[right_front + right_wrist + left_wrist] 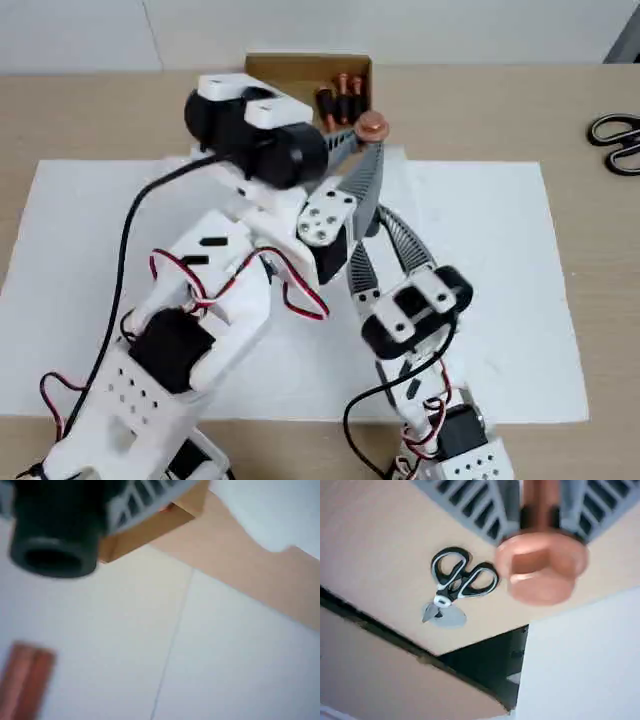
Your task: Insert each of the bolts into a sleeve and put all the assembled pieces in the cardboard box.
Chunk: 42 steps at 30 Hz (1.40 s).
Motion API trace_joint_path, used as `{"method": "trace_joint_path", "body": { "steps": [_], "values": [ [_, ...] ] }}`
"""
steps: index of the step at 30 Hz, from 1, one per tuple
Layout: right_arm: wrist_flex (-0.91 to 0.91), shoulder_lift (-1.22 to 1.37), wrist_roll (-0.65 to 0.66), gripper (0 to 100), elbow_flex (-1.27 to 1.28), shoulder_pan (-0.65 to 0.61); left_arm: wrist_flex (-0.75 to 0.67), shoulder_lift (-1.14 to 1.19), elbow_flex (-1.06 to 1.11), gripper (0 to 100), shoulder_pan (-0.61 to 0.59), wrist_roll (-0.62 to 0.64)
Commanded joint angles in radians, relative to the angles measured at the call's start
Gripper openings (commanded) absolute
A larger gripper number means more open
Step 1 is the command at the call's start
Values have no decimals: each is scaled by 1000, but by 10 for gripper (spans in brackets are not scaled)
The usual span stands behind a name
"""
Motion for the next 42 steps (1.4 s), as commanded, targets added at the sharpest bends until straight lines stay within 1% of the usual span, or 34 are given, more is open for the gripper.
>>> {"method": "trace_joint_path", "body": {
  "steps": [1,4,7,19,22,25,28,31,34,36,42],
  "values": [
    [-25,-13,-74,4,6,10,-41,-29,10,6,6,-58],
    [-25,-15,-78,4,6,10,-89,-28,39,6,6,-71],
    [-25,-15,-80,4,6,10,-107,-29,85,6,8,-68],
    [-30,-15,-80,4,6,10,-101,-31,153,6,49,-72],
    [-30,-15,-80,4,6,12,-38,-32,140,7,49,-83],
    [-31,-15,-80,4,6,12,72,-32,128,8,51,-157],
    [-31,-15,-80,4,6,12,176,-32,97,13,54,-193],
    [-30,-15,-80,4,6,12,250,-32,54,88,52,-195],
    [-30,-15,-80,4,6,12,295,-32,31,183,51,-193],
    [-30,-15,-80,4,6,12,318,-32,19,220,51,-193],
    [-27,-15,-80,4,6,12,325,-32,12,238,46,-203]
  ]
}}
